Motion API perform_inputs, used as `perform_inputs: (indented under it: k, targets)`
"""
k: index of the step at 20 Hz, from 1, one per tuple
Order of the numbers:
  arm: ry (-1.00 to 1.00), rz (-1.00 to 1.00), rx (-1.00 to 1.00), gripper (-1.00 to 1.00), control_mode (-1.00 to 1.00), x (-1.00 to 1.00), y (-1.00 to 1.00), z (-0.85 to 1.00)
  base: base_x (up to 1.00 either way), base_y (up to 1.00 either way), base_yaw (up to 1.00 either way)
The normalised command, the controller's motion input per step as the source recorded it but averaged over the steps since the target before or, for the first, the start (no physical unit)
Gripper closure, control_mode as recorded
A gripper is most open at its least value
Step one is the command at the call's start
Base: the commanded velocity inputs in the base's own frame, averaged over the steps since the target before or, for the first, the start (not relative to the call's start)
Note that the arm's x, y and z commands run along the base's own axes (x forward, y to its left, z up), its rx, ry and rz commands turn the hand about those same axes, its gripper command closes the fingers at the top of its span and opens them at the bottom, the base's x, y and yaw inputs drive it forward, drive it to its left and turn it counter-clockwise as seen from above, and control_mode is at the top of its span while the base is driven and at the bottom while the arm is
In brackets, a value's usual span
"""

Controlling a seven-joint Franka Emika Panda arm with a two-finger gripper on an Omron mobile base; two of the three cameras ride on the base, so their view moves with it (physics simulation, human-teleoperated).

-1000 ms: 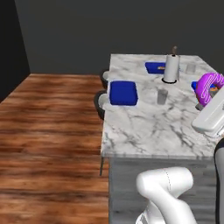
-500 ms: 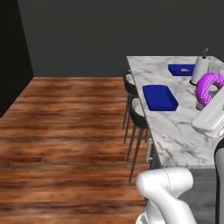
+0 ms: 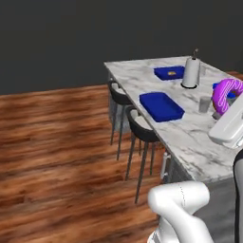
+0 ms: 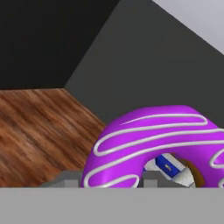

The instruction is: Take the donuts from the fridge and place them on the empty tray on the dining counter.

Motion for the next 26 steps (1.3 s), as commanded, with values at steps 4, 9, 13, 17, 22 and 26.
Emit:
perform_inputs:
  k: [4,9,13,17,22,26]
  targets:
    - [0.00,0.00,0.00,1.00,1.00,0.00,0.00,0.00,0.98,1.00,-0.56]
    - [0.00,0.00,0.00,1.00,1.00,0.00,0.00,0.00,1.00,1.00,-0.62]
    - [0.00,0.00,0.00,1.00,1.00,0.00,0.00,0.00,0.96,1.00,-0.67]
    - [0.00,0.00,0.00,1.00,1.00,0.00,0.00,0.00,0.92,1.00,-0.64]
    - [0.00,0.00,0.00,1.00,1.00,0.00,0.00,0.00,0.84,1.00,-0.60]
    - [0.00,0.00,0.00,1.00,1.00,0.00,0.00,0.00,0.80,1.00,-0.59]
